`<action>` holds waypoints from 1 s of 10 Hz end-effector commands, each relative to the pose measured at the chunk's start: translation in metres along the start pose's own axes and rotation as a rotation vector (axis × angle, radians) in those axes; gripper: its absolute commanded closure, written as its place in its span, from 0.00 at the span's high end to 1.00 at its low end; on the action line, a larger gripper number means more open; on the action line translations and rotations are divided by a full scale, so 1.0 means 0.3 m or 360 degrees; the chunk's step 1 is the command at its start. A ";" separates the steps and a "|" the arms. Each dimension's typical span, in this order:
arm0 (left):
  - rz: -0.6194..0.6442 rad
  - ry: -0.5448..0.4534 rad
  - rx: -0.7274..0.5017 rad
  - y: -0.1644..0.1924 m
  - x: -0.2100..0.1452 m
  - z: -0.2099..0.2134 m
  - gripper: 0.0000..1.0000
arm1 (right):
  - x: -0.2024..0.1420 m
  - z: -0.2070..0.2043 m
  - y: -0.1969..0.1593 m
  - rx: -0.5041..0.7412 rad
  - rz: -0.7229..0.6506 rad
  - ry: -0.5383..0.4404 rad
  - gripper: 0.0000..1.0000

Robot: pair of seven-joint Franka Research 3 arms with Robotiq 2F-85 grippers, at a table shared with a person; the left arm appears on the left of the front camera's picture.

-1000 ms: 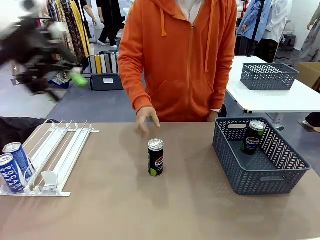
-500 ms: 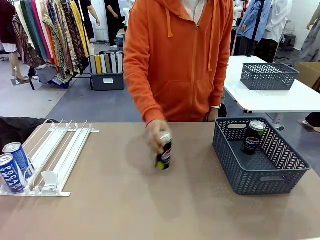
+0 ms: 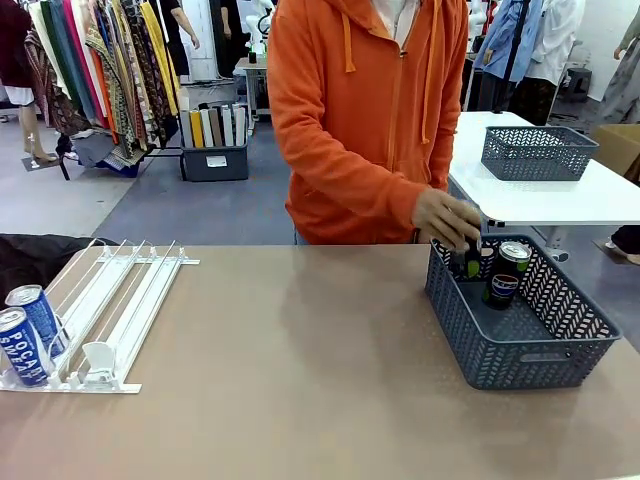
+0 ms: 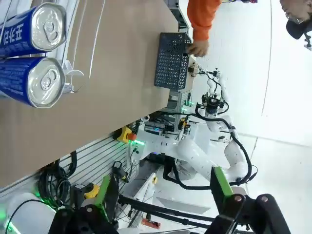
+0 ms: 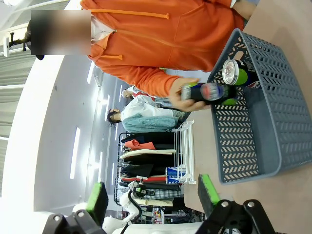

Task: Retrieve and store the cans from the dispenser.
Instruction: Pick up the last remaining can from one row of the Automatic Can Dispenser and place it in the middle of the table, then pick up one can from the Automatic Can Dispenser and place it in the middle of the table.

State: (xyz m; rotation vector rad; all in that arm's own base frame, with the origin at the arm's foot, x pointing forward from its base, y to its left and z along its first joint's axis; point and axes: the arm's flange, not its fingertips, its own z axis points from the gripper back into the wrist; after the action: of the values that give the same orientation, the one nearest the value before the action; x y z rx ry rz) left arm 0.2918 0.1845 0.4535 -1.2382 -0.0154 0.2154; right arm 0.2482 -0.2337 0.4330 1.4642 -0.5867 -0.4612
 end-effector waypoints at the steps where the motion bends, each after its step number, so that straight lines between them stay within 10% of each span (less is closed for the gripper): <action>1: -0.0064 -0.0016 -0.0003 -0.048 -0.032 0.014 1.00 | 0.008 0.000 0.014 0.0031 0.0008 -0.0011 1.00; 10: -0.0064 -0.0016 -0.0003 -0.048 -0.032 0.014 1.00 | 0.008 0.000 0.014 0.0031 0.0008 -0.0011 1.00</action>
State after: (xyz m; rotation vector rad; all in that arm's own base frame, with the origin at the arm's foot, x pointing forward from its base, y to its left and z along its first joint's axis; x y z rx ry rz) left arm 0.2853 0.1824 0.4686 -1.2237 -0.0431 0.1940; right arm 0.2482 -0.2337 0.4330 1.4642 -0.5867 -0.4612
